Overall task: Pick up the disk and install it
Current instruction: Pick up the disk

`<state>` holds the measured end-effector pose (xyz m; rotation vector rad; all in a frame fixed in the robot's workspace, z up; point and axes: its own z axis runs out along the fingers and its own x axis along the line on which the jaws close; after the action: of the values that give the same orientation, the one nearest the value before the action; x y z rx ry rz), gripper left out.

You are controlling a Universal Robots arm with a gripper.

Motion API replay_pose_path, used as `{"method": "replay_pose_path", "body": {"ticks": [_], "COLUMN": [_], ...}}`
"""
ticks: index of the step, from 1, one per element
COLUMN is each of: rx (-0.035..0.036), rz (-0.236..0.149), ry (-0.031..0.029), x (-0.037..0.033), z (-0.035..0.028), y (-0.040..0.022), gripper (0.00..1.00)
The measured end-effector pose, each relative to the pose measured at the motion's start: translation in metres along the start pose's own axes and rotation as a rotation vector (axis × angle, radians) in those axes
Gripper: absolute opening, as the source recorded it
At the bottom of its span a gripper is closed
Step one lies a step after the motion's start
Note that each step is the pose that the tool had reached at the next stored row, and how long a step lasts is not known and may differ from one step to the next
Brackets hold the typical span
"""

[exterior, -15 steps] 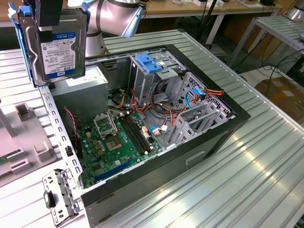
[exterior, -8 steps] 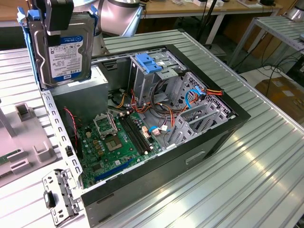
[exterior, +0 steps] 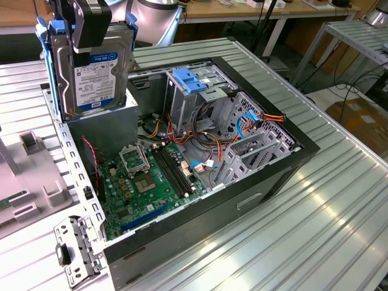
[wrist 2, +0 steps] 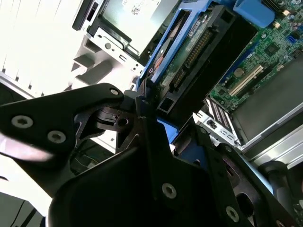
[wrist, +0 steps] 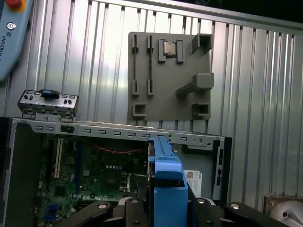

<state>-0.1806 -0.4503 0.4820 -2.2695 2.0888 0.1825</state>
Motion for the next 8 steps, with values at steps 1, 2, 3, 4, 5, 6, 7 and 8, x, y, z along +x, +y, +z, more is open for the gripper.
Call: {"method": "replay_pose_path", "body": {"ticks": [1,2,3,4,5,6,7,8], "rx": [0.0,0.0,0.0,0.0,0.0,0.0,0.0,0.0001], "rz": [0.0,0.0,0.0,0.0,0.0,0.0,0.0,0.0], "ry": [0.0,0.0,0.0,0.0,0.0,0.0,0.0,0.0], "x": [0.0011,0.0018,0.0024,0.0033,0.0038,0.0047,0.0057,0.0063], "z": [-0.0002,-0.0002,-0.0003,-0.0004,-0.0005,-0.0007,-0.0008,-0.0009], "y": [-0.0004,-0.0007,-0.0009,-0.0012,-0.0014,-0.0018,-0.0022,-0.0024], "gripper": [0.37,0.37,0.37,0.37,0.37,0.37,0.37,0.37]}}
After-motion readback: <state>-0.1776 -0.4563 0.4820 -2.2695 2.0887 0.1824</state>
